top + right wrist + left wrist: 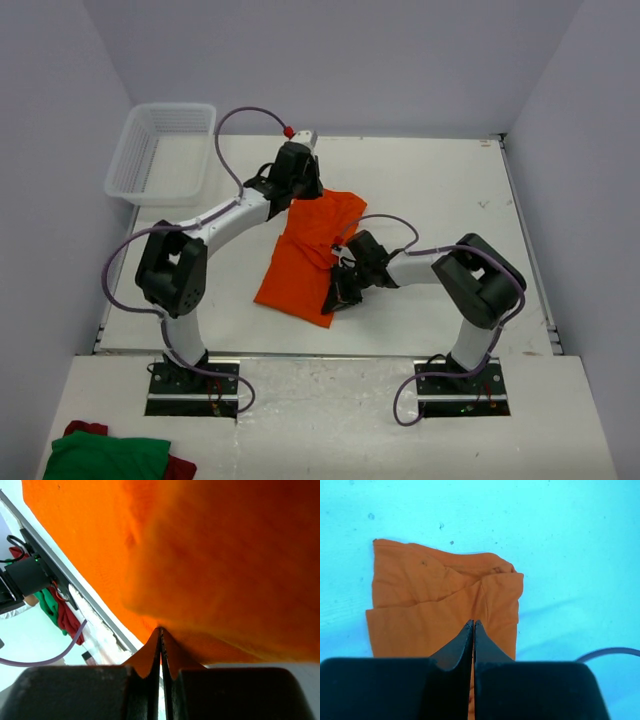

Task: Fold and stack the t-shirts
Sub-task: Grab one side of the 2/3 rectangular tshirt with both arms

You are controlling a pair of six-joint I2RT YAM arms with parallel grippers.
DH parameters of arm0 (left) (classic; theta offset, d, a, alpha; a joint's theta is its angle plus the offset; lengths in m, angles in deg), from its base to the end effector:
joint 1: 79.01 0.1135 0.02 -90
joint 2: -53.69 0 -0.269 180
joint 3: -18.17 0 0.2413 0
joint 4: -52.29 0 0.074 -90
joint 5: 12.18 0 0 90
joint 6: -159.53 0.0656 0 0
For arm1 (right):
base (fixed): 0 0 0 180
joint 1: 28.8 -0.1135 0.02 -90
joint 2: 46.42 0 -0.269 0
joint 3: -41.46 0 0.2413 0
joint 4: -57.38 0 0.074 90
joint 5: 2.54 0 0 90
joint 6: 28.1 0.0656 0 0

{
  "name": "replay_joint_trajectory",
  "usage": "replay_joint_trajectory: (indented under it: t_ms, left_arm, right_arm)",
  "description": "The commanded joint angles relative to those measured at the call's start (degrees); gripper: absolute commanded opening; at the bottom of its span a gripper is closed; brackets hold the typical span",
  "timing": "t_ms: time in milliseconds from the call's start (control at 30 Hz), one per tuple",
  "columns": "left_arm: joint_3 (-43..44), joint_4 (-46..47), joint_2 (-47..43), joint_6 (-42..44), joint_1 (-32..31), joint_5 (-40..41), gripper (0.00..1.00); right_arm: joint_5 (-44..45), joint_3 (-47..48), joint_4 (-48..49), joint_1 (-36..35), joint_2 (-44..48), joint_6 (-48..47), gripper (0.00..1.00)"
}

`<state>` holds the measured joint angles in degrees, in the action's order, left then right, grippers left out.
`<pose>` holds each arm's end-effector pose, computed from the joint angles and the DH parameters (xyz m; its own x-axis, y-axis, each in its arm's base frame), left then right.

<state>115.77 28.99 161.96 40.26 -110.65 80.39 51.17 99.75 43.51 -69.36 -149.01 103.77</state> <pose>0.3908 -0.2373 0.2463 -0.6557 -0.1697 -0.7357 0.1969 0.9022 -0.3836 0.2165 0.2364 0.0997 -0.9888 -0.1382 -0.0571 -0.1361 0.6736 0.7265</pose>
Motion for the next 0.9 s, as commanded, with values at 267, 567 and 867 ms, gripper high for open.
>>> replay_joint_trajectory:
  t_ms: [267,567,867]
  left_arm:
    - [-22.97,-10.26,-26.95,-6.93,-1.67,12.28,0.00]
    - [-43.28,-3.76,-34.61,-8.08,-3.95,8.95,0.00]
    - [-51.99,1.96,-38.31,-9.92,-6.59,6.40,0.00]
  right_arm:
    - [13.96,-0.48,-11.50,-1.89,5.19,-2.75,0.00]
    - [19.06,5.22,-23.47,-3.04,16.36,-5.56,0.00]
    - [21.79,15.24,-29.01,-3.13,11.98,-7.85,0.00]
